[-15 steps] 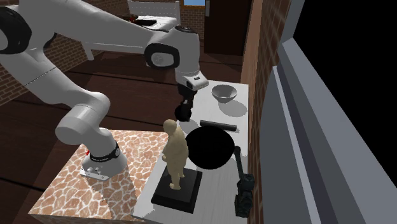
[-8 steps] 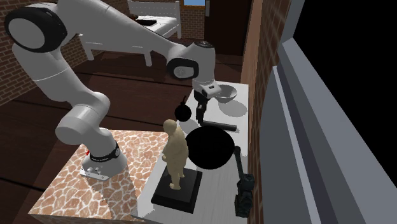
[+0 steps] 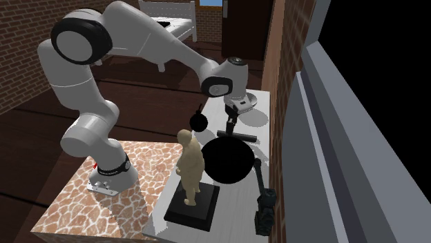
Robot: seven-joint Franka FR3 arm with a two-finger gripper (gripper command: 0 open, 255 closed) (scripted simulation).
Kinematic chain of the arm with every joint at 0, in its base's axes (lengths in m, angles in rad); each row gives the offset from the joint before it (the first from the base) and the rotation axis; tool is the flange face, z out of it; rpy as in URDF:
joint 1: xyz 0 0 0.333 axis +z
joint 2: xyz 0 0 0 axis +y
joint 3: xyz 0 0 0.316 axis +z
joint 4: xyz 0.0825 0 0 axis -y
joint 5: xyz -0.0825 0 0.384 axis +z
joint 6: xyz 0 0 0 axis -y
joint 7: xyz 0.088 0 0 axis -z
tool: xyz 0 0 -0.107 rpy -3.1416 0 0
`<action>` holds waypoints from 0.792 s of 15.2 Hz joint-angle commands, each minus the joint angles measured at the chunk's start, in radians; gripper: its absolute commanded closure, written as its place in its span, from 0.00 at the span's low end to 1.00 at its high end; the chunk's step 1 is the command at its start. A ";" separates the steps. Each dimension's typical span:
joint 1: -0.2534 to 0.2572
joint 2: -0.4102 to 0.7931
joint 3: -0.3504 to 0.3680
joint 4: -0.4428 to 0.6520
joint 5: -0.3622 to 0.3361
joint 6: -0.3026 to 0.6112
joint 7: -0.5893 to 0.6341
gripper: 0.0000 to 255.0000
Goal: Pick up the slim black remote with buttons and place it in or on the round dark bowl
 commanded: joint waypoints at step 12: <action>0.008 0.078 0.000 -0.017 -0.020 0.095 0.019 0.00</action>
